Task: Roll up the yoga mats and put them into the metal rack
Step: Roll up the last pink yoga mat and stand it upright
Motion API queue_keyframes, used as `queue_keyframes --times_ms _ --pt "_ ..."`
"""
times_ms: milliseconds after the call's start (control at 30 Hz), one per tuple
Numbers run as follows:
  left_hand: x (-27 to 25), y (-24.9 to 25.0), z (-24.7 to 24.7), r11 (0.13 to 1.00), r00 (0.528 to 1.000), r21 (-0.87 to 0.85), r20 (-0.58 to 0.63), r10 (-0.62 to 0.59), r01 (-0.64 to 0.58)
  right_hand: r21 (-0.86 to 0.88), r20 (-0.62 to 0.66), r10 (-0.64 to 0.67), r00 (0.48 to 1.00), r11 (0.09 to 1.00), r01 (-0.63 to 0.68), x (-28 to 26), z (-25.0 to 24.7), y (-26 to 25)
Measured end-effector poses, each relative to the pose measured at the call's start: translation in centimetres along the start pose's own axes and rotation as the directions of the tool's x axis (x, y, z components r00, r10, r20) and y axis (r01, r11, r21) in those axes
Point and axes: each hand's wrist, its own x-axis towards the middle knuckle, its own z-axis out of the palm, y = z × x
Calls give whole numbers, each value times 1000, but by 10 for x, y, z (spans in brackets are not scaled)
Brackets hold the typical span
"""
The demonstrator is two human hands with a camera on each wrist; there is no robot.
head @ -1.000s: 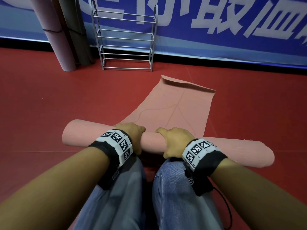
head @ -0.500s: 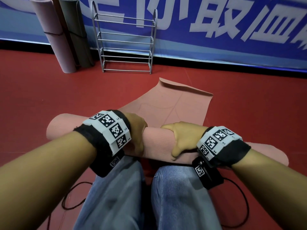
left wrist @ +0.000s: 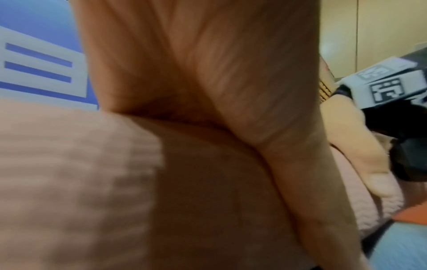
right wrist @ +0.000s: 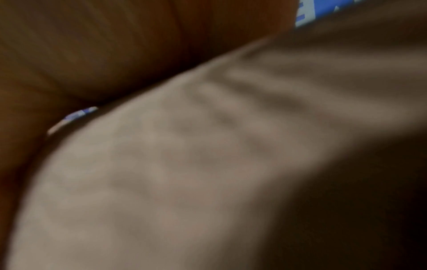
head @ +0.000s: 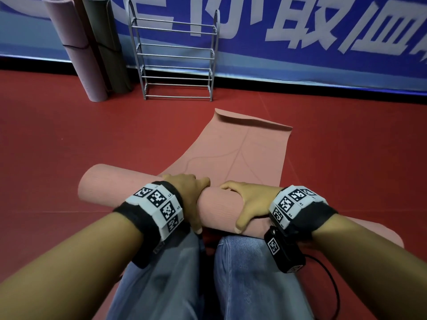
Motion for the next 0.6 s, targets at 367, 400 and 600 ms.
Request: queue_keyframes --times_ms 367,400,600 --pt "22 -23 -4 925 993 -378 120 24 23 -369 -178 -56 982 930 -14 3 18 -16" --pt "22 -21 -2 935 992 -355 128 23 25 -353 -191 -61 980 936 -11 4 20 -13" --pt "7 -12 10 999 992 4 -113 52 -51 -323 -213 -86 973 946 13 7 16 -8"
